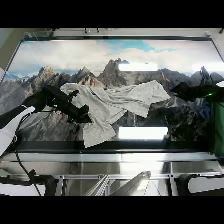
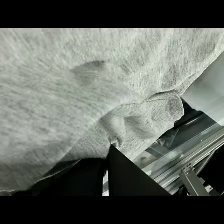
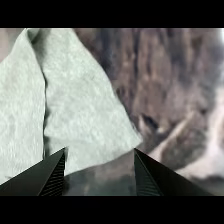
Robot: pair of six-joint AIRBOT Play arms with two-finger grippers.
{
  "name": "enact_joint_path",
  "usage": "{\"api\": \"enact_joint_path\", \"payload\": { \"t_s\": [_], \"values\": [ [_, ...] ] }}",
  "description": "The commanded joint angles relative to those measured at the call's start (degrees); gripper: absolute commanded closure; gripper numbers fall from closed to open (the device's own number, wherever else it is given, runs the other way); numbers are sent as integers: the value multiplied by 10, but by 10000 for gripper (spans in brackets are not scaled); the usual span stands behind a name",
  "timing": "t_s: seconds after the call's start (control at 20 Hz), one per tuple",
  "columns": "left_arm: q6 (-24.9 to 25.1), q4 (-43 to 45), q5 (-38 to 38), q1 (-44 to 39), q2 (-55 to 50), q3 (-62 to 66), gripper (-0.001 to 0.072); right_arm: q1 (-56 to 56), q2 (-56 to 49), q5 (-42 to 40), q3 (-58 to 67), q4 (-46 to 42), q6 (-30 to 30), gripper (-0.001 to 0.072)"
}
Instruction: Fold the shirts.
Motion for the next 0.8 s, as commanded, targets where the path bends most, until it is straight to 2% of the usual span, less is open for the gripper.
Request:
{"api": "enact_joint_path", "payload": {
  "t_s": [0.0, 0.2, 0.45, 0.5, 0.6, 0.65, 0.7, 0.75],
  "values": [
    [1, -2, 12, 0, 0, 2, 685, -3, -59, 29, 55, -5, 39, 248],
    [1, -2, 23, 0, 0, 2, 684, -2, -98, 54, 83, -4, 63, 249],
    [2, -2, 25, -1, 0, 2, 684, 2, -126, 85, 83, 0, 61, 251],
    [5, -2, 25, -1, 0, 2, 685, 3, -132, 97, 83, 8, 50, 315],
    [10, -3, 26, 1, 0, 2, 685, 7, -138, 122, 83, 50, 15, 531],
    [10, -3, 27, 1, 0, 2, 684, 7, -138, 136, 83, 82, -9, 661],
    [15, -4, 27, 3, 0, 2, 684, 6, -137, 152, 84, 119, -23, 695],
    [25, -8, 30, 9, 0, 2, 685, 4, -137, 178, 84, 170, -41, 696]
  ]
}}
